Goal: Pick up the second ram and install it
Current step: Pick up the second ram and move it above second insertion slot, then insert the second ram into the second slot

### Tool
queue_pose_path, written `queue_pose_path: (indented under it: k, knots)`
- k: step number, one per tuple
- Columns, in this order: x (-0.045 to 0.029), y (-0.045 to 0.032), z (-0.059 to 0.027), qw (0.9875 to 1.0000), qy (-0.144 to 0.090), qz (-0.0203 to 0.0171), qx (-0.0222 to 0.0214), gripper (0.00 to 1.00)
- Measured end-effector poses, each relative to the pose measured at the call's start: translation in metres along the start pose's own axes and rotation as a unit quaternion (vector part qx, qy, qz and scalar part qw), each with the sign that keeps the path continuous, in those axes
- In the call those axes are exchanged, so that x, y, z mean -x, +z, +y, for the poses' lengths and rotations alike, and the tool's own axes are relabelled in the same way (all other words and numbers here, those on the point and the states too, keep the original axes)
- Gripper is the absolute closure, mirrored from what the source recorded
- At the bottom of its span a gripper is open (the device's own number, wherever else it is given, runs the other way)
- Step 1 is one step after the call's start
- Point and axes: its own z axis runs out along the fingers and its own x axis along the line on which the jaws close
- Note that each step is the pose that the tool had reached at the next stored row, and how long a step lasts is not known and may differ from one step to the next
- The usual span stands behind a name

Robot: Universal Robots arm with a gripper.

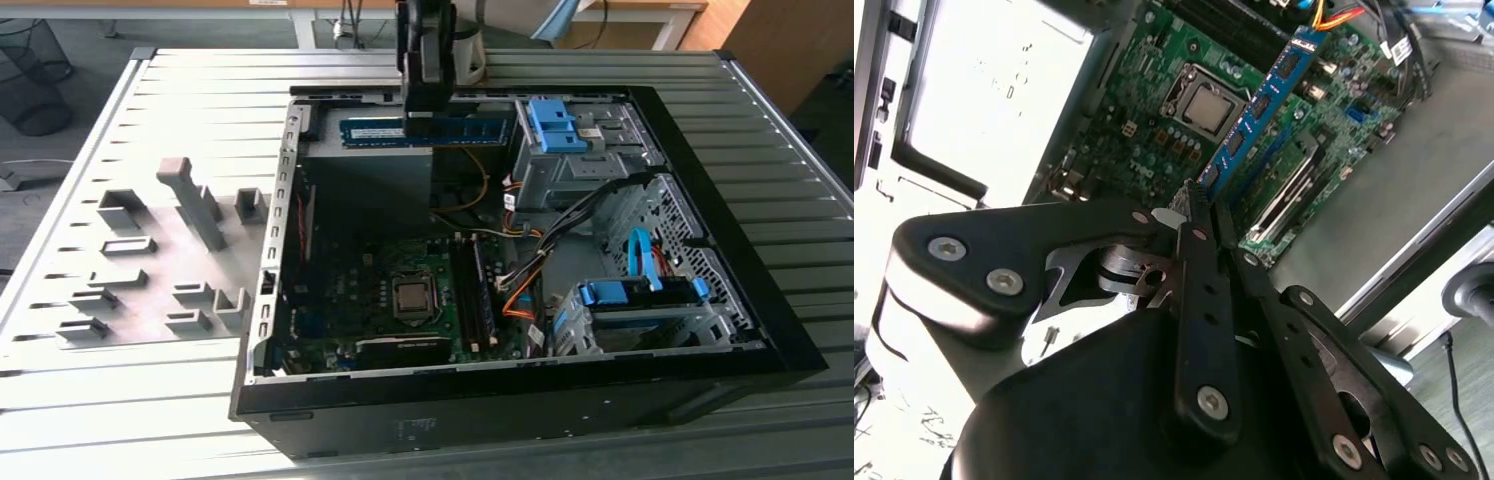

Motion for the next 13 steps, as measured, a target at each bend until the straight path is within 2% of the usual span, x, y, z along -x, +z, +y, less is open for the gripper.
queue_pose_path:
  k: [8, 13]
  knots:
    - [0.0002, -0.0002, -0.0144, 1.0, 0.0, 0.0, 0.0, 0.86]
    - [0.0003, -0.0002, -0.0163, 1.0, 0.0, 0.0, 0.0, 0.86]
